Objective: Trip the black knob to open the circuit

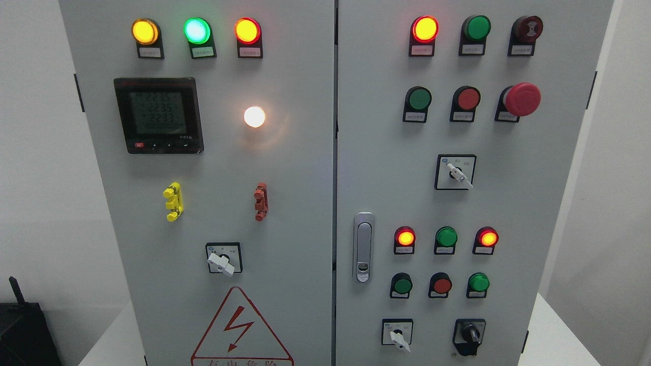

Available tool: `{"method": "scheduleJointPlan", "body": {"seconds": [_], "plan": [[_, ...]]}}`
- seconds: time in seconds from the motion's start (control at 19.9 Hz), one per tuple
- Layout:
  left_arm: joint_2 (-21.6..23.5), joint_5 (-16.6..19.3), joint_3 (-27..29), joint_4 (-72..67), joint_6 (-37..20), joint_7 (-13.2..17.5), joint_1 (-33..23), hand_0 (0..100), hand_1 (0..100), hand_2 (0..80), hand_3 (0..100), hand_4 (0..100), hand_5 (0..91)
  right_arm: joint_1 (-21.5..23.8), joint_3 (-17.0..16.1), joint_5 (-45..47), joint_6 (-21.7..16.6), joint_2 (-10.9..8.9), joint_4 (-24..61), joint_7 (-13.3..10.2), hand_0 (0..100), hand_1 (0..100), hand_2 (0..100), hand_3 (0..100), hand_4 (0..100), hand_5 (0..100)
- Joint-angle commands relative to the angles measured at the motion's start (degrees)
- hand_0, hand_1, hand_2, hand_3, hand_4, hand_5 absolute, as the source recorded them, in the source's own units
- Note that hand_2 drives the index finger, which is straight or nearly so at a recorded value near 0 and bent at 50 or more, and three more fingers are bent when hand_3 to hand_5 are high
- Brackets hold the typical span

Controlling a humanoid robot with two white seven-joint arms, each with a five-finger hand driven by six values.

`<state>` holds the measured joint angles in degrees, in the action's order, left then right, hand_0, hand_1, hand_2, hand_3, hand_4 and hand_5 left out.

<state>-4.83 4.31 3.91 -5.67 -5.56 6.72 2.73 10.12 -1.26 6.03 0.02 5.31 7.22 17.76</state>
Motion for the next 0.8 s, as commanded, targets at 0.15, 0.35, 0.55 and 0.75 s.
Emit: {"method": "scheduleJointPlan", "body": {"seconds": [0.15,0.35,0.55,0.75], "plan": [[0.00,0.00,0.04,0.93,0.02,-0.04,0.00,12,39,0.0,0,0,0.0,-1.76,-0.94,-0.14,-0.19,0.05,0.61,0.96,0,1,0,0,0,0],[0.00,0.00,0.04,1.01,0.02,-0.04,0.00,12,39,0.0,0,0,0.0,-4.32,-0.76,0.04,-0.54,-0.04,1.48,-1.50,0,0,0,0,0,0],[0.00,0.00,-0.04,0.93,0.02,-0.04,0.00,12,39,0.0,0,0,0.0,-7.22,-0.24,0.04,-0.28,-0.48,2.01,-2.29,0,0,0,3,0,0],[0.00,0.00,-0.04,0.93,0.02,-0.04,0.00,12,39,0.0,0,0,0.0,-4.69,0.03,-0.23,-0.98,-0.74,9.02,-4.49,0,0,0,11,3,0]]}}
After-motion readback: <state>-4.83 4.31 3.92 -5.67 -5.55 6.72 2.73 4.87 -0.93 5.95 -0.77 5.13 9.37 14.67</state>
